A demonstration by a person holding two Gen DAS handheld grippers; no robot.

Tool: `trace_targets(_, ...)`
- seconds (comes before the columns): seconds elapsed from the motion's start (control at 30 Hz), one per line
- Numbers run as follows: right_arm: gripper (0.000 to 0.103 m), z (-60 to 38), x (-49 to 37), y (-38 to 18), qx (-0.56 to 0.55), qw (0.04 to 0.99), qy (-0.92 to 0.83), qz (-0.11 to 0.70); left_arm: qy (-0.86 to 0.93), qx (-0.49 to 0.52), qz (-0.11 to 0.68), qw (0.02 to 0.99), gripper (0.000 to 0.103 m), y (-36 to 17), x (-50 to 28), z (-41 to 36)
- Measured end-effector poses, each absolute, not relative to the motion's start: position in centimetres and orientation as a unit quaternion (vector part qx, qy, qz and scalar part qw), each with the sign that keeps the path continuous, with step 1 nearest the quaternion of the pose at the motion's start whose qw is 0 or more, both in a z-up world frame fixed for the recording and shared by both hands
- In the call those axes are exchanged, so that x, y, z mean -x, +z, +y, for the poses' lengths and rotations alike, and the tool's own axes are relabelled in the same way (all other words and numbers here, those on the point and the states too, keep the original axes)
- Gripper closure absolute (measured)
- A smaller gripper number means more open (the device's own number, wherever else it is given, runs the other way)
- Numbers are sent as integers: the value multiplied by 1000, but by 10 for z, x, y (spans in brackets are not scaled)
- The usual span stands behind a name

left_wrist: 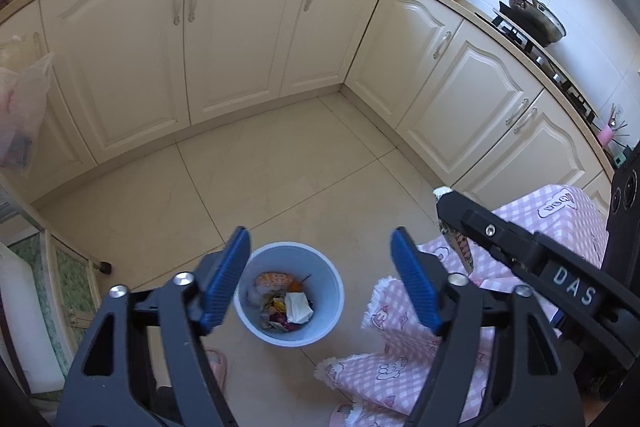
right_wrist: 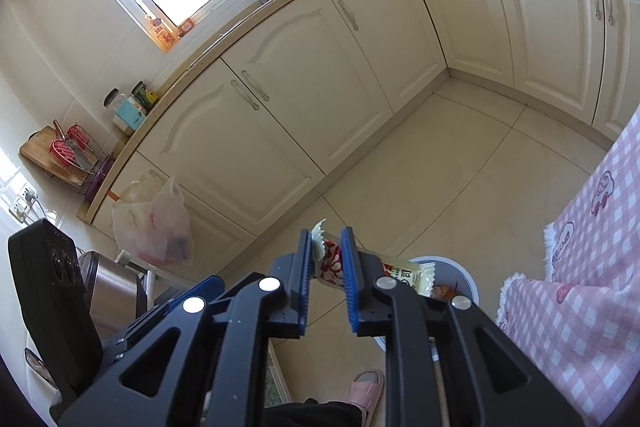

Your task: Collect trash

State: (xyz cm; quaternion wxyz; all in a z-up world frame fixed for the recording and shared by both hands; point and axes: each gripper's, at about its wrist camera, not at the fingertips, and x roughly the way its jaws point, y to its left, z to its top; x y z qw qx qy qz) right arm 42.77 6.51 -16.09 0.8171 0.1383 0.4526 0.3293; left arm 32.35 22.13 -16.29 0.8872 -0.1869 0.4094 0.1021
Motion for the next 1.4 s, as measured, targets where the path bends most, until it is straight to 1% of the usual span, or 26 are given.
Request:
trace_targets(0.03, 84, 67, -429, -160, -135, 818, 331, 450, 105, 186, 407, 888, 30, -161, -323, 223)
trace_targets(0.07, 81, 68, -429, -159, -132, 820, 329, 448, 107, 186, 406, 888, 29, -160, -322, 225)
trace_targets(0.1, 73, 70, -430, -158, -129, 823, 328, 445, 109, 185, 405, 889, 29, -159, -322, 226)
trace_targets(0.13, 68, 71, -430, -157, -127, 825, 328, 442, 111, 184, 404, 889, 28, -157, -321, 226)
trace_targets(0.17, 61, 70, -429, -155, -125, 827, 330, 438, 112, 183, 403, 890, 24, -155, -320, 227)
trace_targets(0.2, 59, 70, -427, -152, -121, 831, 329, 433, 114, 182, 401, 891, 21, -153, -319, 226)
trace_targets(0.23, 59, 70, -426, -150, -119, 832, 329, 431, 117, 178, 397, 893, 19, -150, -317, 226)
trace_targets(0.43, 58, 52, -410, -121, -95, 862, 297, 399, 109, 157, 373, 908, 18, -125, -305, 214)
trace_targets(0.57, 54, 26, -390, -91, -77, 892, 259, 363, 96, 136, 349, 922, 12, -99, -291, 198)
trace_targets(0.77, 49, -19, -350, -51, -61, 921, 218, 316, 70, 112, 311, 941, 8, -63, -266, 170)
trace_targets(1.0, 41, -66, -291, -16, -43, 948, 167, 269, 35, 83, 278, 956, 8, -29, -229, 132)
trace_targets(1.4, 33, -129, -186, 19, -43, 972, 105, 204, -14, 45, 218, 975, 8, 6, -157, 82)
